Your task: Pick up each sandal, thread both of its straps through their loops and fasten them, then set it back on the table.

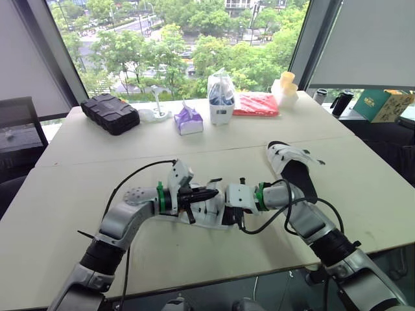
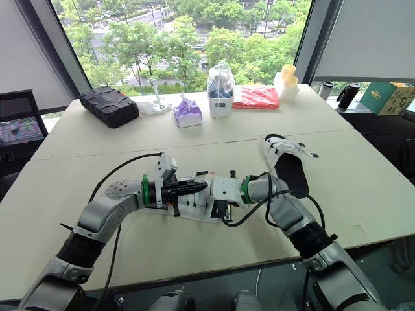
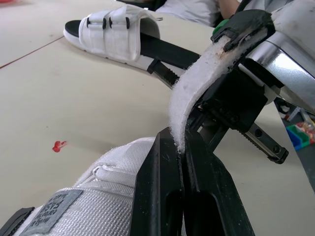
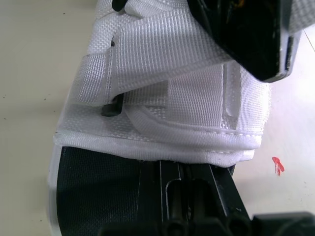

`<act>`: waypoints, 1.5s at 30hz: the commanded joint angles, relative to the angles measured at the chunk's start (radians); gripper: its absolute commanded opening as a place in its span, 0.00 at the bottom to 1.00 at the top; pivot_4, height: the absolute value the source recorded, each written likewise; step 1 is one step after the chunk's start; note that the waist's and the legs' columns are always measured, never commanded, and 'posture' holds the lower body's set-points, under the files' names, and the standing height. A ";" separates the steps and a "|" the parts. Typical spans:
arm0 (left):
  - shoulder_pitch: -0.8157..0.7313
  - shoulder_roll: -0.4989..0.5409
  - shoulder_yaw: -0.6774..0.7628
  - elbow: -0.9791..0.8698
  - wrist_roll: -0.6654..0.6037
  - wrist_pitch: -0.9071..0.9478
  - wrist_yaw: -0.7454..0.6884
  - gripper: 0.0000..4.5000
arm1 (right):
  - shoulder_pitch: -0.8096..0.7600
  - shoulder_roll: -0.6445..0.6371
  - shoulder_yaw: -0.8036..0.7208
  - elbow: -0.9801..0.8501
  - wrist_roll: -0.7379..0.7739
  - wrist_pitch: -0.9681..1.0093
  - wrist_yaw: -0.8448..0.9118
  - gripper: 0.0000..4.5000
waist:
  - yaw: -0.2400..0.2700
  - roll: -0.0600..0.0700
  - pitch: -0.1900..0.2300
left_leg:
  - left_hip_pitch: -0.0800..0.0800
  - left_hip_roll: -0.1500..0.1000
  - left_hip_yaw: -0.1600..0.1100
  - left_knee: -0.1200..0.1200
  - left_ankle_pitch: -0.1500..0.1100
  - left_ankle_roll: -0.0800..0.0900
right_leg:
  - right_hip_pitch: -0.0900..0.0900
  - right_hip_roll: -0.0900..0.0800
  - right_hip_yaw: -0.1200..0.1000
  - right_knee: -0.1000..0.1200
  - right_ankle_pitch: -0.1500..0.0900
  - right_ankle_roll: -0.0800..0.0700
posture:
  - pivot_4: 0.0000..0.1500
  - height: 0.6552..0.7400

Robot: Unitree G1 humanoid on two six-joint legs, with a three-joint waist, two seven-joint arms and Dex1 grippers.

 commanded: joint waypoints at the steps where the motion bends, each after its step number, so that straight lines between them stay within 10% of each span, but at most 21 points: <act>1: -0.046 -0.025 0.044 -0.035 -0.036 0.006 -0.009 0.18 | 0.033 0.005 0.054 0.066 -0.054 0.026 0.009 0.00 | 0.000 0.000 0.000 | 0.000 0.000 0.000 0.000 0.000 0.000 | 0.000 0.000 0.000 0.000 0.000 0.000 | 1.00 1.00; 9: -0.043 -0.042 0.024 -0.034 0.019 -0.028 -0.014 0.98 | 0.036 0.007 0.053 0.064 -0.055 0.029 0.009 0.00 | -0.001 0.000 0.000 | 0.000 0.000 0.000 -0.001 0.000 0.000 | 0.000 0.000 0.000 0.000 0.002 -0.003 | 1.00 1.00; 23: -0.138 -0.079 0.085 0.100 0.111 -0.094 0.059 0.98 | 0.036 0.010 0.051 0.067 -0.058 0.029 0.007 0.00 | 0.000 -0.001 0.000 | 0.000 0.000 0.000 0.000 0.000 0.000 | 0.000 0.000 0.000 0.000 0.000 0.001 | 1.00 1.00; 45: -0.386 0.087 -0.014 0.347 0.069 0.148 -0.359 0.98 | 0.027 0.026 0.046 0.087 -0.066 0.018 -0.002 0.00 | -0.025 -0.001 0.001 | 0.000 0.000 0.000 -0.004 0.000 0.000 | -0.002 0.002 -0.001 0.000 0.001 -0.001 | 1.00 1.00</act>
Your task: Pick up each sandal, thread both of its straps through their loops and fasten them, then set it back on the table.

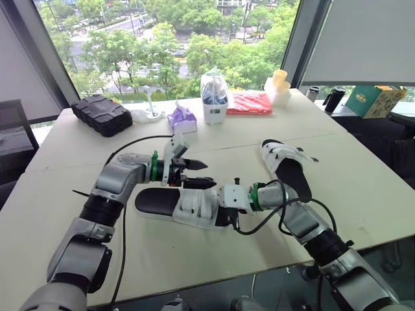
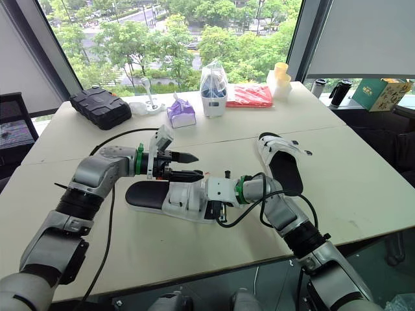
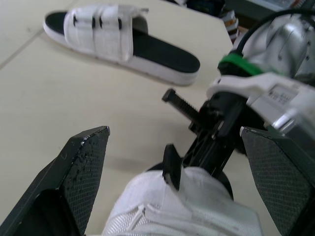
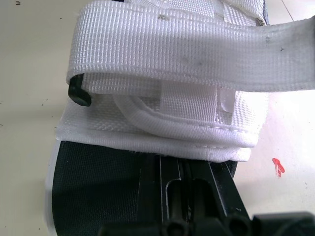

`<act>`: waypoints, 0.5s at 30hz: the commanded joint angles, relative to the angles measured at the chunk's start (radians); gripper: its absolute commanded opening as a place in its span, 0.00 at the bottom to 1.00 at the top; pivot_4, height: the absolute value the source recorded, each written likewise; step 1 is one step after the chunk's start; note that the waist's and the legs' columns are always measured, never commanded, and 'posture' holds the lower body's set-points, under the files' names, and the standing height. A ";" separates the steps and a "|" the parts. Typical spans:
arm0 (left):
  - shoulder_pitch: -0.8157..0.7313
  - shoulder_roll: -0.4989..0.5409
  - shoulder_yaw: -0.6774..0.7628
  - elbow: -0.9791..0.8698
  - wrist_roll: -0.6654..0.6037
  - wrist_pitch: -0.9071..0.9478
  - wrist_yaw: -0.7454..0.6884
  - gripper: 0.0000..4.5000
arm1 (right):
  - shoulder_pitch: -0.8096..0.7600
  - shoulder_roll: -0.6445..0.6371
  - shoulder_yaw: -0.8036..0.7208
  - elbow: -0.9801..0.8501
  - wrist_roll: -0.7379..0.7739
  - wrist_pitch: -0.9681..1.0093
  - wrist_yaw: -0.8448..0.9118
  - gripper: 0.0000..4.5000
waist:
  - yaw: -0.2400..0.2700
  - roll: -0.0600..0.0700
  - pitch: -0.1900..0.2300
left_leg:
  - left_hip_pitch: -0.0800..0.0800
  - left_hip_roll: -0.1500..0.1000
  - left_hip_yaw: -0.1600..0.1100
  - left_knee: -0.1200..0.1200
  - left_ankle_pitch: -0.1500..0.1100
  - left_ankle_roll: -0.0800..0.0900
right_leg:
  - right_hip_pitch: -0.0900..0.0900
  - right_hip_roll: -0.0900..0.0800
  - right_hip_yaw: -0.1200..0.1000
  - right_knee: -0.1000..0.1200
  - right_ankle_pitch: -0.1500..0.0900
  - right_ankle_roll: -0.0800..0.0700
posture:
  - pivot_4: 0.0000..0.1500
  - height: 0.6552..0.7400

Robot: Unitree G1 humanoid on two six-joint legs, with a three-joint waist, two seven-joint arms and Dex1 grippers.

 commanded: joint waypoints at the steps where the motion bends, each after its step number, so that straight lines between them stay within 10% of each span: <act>1: -0.045 0.001 -0.008 0.031 0.017 -0.021 -0.053 0.98 | 0.038 -0.017 0.038 0.073 -0.051 0.033 0.004 0.00 | 0.000 0.000 0.000 | 0.000 0.000 0.000 0.000 0.000 0.000 | 0.000 0.000 0.000 0.000 0.000 0.000 | 1.00 1.00; 6: -0.047 -0.024 -0.016 0.060 0.053 -0.060 -0.058 0.93 | 0.047 -0.021 0.035 0.063 -0.052 0.038 0.001 0.00 | 0.001 0.000 0.000 | 0.000 0.000 0.000 0.000 0.000 0.000 | 0.000 -0.001 0.000 0.000 0.000 0.000 | 1.00 1.00; 15: -0.048 -0.040 -0.004 0.059 0.069 -0.050 -0.070 0.02 | 0.044 -0.021 0.035 0.065 -0.054 0.037 0.000 0.00 | 0.001 0.000 0.000 | 0.000 0.000 0.000 0.000 0.000 0.000 | 0.000 -0.001 0.000 0.000 0.000 0.000 | 1.00 1.00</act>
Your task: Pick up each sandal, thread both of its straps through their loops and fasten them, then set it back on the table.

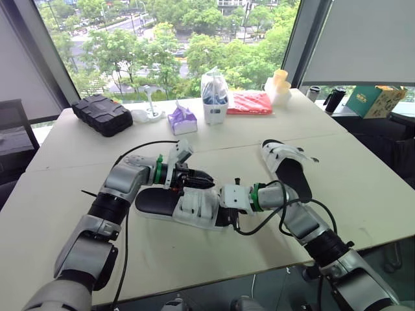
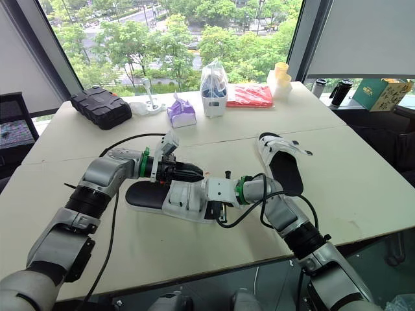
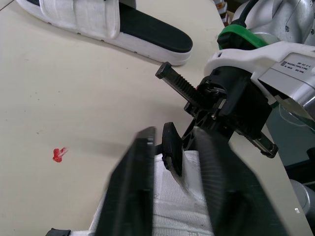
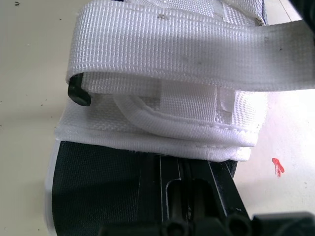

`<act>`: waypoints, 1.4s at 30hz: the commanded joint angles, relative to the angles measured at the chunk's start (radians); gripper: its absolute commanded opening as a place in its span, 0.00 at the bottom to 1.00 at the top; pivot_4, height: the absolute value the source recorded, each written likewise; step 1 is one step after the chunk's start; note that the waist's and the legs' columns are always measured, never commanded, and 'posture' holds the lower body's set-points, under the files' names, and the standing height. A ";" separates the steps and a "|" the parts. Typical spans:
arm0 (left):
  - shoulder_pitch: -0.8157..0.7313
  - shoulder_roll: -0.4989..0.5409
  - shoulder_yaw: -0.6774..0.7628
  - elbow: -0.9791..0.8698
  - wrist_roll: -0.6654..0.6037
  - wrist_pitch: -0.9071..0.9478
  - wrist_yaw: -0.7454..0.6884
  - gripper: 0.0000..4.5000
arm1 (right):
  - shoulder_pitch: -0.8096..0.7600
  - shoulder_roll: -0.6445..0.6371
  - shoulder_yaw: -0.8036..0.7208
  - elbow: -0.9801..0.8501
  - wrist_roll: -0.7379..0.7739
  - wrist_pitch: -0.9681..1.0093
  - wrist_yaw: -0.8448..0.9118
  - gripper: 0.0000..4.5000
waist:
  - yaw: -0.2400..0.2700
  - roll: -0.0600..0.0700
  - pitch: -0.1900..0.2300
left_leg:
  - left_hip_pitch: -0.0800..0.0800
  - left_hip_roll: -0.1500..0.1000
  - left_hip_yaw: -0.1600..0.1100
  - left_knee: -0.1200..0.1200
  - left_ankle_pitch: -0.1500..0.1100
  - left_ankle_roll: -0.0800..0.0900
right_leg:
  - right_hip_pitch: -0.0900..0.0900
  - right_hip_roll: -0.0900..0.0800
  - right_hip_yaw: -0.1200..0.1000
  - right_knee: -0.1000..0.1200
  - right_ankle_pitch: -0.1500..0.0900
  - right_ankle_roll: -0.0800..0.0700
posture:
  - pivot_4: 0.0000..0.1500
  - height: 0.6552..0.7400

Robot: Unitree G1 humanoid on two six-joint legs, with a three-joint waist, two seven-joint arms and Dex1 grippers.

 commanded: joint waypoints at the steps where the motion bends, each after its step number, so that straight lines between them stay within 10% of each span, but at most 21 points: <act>1: -0.025 0.000 0.010 -0.018 -0.007 0.007 -0.018 0.02 | 0.037 -0.020 0.038 0.069 -0.053 0.037 0.006 0.00 | 0.000 0.000 0.000 | 0.000 0.000 0.000 0.000 0.000 0.000 | 0.000 0.000 0.000 0.000 0.000 0.000 | 1.00 1.00; 16: -0.099 -0.031 0.134 0.041 -0.133 0.090 -0.062 0.02 | 0.050 -0.024 0.039 0.049 -0.049 0.046 0.013 0.00 | 0.000 0.000 0.000 | 0.000 0.000 0.000 0.000 0.000 0.000 | 0.000 0.001 0.000 0.000 0.001 0.002 | 1.00 1.00; 40: -0.085 -0.119 0.006 0.410 0.204 -0.447 0.024 0.02 | 0.071 -0.036 0.030 0.015 -0.053 0.065 0.019 0.00 | 0.008 -0.001 -0.001 | 0.000 -0.001 0.000 0.002 0.000 0.000 | 0.001 0.000 0.000 0.000 0.001 0.003 | 1.00 1.00; 42: -0.084 -0.120 -0.014 0.419 0.233 -0.466 0.021 0.23 | 0.071 -0.036 0.029 0.014 -0.053 0.066 0.018 0.00 | 0.008 -0.001 -0.001 | 0.000 -0.001 0.000 0.002 0.000 0.000 | 0.001 0.000 0.000 0.000 0.001 0.003 | 1.00 1.00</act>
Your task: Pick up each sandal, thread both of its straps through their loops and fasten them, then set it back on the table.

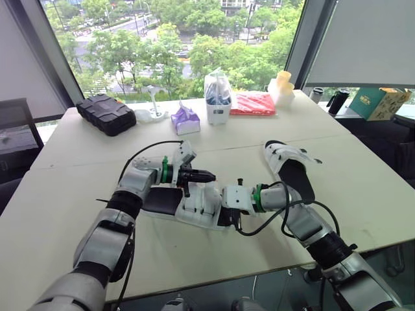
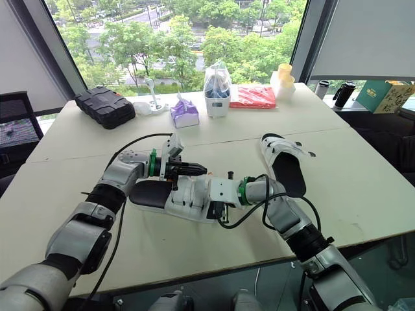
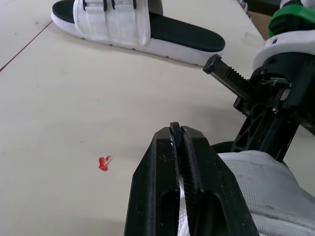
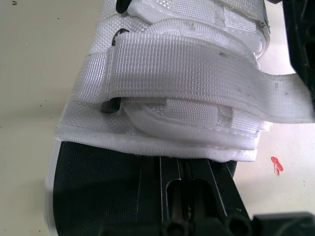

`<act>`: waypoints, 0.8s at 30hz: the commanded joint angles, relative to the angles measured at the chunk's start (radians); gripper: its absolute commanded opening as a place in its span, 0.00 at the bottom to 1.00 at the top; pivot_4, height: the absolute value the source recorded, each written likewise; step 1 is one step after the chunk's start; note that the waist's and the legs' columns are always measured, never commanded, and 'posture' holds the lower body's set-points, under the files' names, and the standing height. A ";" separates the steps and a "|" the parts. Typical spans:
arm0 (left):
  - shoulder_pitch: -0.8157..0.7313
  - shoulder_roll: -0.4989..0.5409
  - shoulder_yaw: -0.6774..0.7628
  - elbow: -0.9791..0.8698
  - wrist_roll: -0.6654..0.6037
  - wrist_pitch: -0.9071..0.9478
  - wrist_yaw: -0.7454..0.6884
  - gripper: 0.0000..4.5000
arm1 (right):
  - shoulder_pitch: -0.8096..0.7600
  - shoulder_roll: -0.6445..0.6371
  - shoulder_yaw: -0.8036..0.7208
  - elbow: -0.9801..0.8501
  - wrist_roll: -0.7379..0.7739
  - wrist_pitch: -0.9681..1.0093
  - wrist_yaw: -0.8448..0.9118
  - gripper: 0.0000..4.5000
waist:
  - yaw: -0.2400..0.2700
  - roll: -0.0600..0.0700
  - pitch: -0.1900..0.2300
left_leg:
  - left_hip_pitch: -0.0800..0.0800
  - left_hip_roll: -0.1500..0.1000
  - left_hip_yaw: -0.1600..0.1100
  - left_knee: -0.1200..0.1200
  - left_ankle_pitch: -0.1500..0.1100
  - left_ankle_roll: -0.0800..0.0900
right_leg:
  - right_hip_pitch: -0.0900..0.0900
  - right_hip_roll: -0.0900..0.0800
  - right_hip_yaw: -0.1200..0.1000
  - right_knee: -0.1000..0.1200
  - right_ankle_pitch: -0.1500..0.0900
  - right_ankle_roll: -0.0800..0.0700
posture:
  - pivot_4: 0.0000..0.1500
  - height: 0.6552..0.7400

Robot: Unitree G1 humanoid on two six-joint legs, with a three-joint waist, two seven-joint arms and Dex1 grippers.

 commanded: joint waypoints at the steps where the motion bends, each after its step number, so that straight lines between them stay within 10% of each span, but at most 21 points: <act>1: -0.002 0.003 -0.060 0.034 0.097 -0.059 0.024 0.34 | 0.043 -0.025 0.043 0.043 -0.044 0.049 0.023 0.00 | 0.000 0.000 0.000 | 0.000 0.000 0.000 0.000 0.000 0.000 | 0.000 0.000 0.000 0.000 0.000 0.000 | 1.00 1.00; 6: -0.010 0.022 -0.123 0.080 0.218 -0.175 0.071 0.90 | 0.046 -0.028 0.041 0.043 -0.045 0.051 0.021 0.00 | -0.001 0.000 0.000 | 0.000 0.000 0.000 -0.001 0.000 0.000 | 0.000 0.000 0.000 0.000 0.000 0.001 | 1.00 1.00; 16: -0.103 0.032 -0.106 0.209 0.330 -0.234 0.320 0.90 | 0.034 -0.025 0.045 0.048 -0.049 0.042 0.016 0.00 | -0.006 -0.001 0.000 | 0.000 -0.001 0.000 -0.001 0.000 0.001 | 0.000 0.000 -0.001 0.001 -0.001 0.004 | 1.00 1.00; 24: -0.004 0.162 0.094 -0.034 0.120 -0.363 0.182 0.90 | 0.048 -0.062 -0.030 -0.125 0.018 0.122 0.033 0.00 | -0.003 0.000 0.001 | -0.004 -0.001 0.000 -0.001 -0.001 0.001 | -0.004 -0.001 -0.001 0.001 0.000 0.005 | 1.00 1.00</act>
